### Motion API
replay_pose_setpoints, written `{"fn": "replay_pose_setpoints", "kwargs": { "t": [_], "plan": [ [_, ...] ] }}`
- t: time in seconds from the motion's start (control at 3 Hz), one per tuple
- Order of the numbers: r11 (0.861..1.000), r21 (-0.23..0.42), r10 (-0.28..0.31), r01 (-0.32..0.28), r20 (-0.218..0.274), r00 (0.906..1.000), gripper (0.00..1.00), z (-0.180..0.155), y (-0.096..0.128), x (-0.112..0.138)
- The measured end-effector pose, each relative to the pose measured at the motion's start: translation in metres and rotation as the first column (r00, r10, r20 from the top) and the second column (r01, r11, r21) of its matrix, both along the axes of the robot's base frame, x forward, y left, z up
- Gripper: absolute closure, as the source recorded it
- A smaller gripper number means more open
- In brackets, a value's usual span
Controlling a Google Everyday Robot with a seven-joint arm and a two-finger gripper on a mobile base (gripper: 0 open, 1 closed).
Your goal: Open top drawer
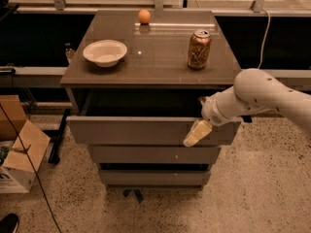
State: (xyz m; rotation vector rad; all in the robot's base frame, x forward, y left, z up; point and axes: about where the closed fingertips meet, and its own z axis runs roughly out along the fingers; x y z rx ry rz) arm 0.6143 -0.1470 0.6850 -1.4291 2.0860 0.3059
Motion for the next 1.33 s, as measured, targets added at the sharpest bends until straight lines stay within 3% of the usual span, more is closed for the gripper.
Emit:
{"fn": "replay_pose_setpoints", "kwargs": {
  "t": [0.33,0.67,1.33],
  "plan": [
    [0.999,-0.036,0.031,-0.031,-0.025,0.9992,0.00,-0.003,-0.002,-0.006],
    [0.994,-0.095,0.037,-0.045,-0.085,0.9957,0.27,-0.010,-0.012,-0.019],
    [0.992,-0.123,-0.012,-0.006,-0.144,0.9895,0.73,-0.020,-0.029,-0.041]
  ]
}}
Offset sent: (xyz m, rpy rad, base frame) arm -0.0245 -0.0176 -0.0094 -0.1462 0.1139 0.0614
